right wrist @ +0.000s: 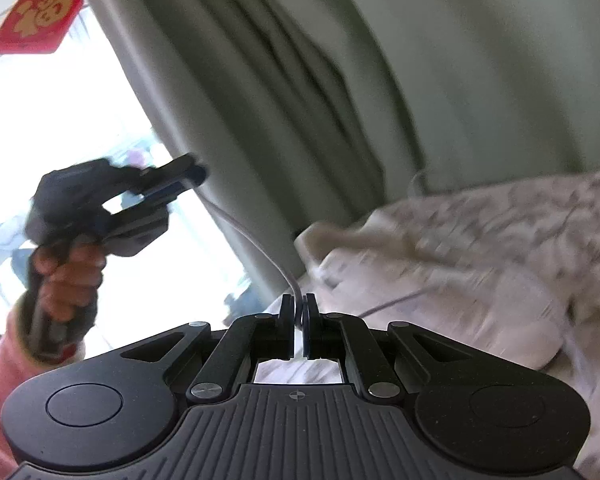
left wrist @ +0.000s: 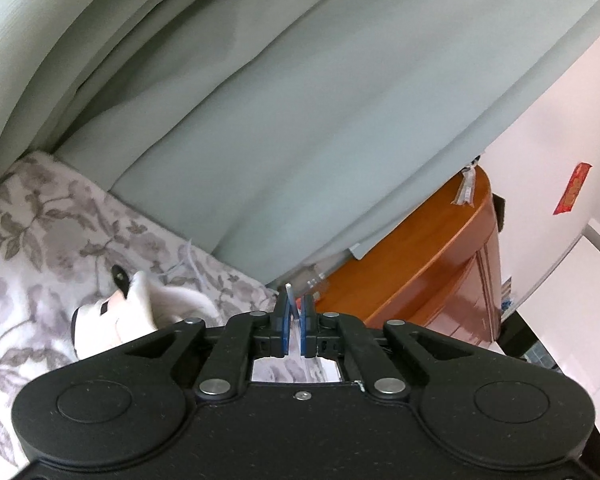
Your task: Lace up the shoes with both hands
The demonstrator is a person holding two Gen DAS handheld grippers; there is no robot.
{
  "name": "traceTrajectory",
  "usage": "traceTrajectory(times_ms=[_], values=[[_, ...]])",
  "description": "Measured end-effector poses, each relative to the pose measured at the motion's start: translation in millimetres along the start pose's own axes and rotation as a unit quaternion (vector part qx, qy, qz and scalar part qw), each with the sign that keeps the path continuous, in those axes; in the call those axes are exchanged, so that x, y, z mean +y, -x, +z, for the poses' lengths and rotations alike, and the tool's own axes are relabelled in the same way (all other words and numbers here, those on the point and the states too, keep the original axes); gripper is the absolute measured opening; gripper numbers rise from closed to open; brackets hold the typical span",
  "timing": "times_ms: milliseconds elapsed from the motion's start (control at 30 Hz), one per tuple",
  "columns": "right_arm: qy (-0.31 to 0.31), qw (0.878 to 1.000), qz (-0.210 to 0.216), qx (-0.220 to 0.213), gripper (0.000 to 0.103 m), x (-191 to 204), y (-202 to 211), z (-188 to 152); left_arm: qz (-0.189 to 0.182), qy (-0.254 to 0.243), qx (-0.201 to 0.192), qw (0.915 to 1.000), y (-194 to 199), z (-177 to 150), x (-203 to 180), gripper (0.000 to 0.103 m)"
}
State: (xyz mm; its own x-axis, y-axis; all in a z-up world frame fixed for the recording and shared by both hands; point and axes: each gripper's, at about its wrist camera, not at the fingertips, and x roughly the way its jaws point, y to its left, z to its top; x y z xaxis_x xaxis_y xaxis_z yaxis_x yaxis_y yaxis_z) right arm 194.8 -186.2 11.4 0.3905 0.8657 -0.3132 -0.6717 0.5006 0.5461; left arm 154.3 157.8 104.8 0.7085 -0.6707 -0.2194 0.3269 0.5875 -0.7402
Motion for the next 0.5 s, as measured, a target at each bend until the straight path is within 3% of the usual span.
traceTrajectory(times_ms=[67, 133, 167, 333, 500], values=[[-0.005, 1.000, 0.013, 0.010, 0.003, 4.6, -2.1, -7.8, 0.002, 0.004, 0.011, 0.9999, -3.2, -2.7, 2.6, 0.002], [-0.010, 0.999, 0.026, 0.020, 0.003, 9.3, -4.1, -15.6, 0.003, 0.007, 0.027, 0.9996, -9.0, -5.7, 5.2, 0.021], [-0.010, 0.999, 0.031, 0.026, 0.003, 16.0, -3.7, -19.6, 0.005, 0.005, 0.040, 0.9992, -14.4, -7.8, 5.5, 0.024], [0.002, 0.997, 0.058, 0.048, 0.003, 39.5, 1.2, -36.5, 0.025, -0.015, 0.094, 0.9952, -44.8, -16.8, 4.6, 0.027], [0.020, 0.995, 0.069, 0.062, 0.003, 51.8, -0.7, -43.4, 0.034, -0.031, 0.096, 0.9944, -54.1, -16.5, 1.1, 0.029]])
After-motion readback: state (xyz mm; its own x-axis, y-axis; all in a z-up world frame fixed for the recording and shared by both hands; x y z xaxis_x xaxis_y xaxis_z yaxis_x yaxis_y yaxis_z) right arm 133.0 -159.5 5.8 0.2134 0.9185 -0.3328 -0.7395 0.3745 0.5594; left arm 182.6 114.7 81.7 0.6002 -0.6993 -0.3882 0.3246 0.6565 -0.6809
